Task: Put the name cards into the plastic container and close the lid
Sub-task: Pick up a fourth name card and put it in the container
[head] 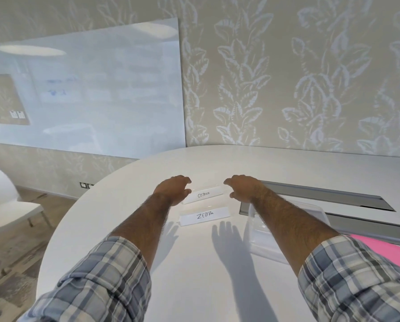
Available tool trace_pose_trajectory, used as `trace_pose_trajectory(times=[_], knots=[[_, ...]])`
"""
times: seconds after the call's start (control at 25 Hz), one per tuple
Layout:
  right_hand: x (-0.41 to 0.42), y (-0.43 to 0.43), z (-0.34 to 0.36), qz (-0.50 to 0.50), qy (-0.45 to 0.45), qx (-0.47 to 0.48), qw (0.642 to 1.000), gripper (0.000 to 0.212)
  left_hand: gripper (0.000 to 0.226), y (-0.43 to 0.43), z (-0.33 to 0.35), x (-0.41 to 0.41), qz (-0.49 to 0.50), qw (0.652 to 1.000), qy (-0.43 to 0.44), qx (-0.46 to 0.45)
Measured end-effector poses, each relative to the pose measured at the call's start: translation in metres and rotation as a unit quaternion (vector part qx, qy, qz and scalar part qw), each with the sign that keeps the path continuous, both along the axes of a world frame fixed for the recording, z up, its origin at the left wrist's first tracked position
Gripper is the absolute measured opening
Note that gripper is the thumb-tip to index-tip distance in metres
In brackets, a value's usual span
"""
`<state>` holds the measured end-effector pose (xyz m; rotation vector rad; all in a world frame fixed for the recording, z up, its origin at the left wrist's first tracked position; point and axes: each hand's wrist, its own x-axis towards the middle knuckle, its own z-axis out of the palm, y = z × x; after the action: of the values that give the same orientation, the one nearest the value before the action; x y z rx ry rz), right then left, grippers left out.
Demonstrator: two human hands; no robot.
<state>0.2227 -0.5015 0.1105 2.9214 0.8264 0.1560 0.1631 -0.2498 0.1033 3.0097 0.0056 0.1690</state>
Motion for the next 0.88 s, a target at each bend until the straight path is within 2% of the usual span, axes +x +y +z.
trace_pose_trajectory(times=[0.44,0.68,0.88], knots=[[0.048,0.018,-0.041,0.003,0.037,-0.032,0.999,0.058,0.050,0.011,-0.054,0.039,0.033,0.996,0.071,-0.037],[0.071,0.020,-0.066,0.005,0.056,-0.051,0.997,0.052,0.059,0.012,-0.086,0.056,0.042,0.992,0.102,-0.052],[0.081,0.027,-0.078,0.018,0.069,-0.064,0.995,0.048,0.057,0.012,-0.103,0.064,0.042,0.990,0.119,-0.060]])
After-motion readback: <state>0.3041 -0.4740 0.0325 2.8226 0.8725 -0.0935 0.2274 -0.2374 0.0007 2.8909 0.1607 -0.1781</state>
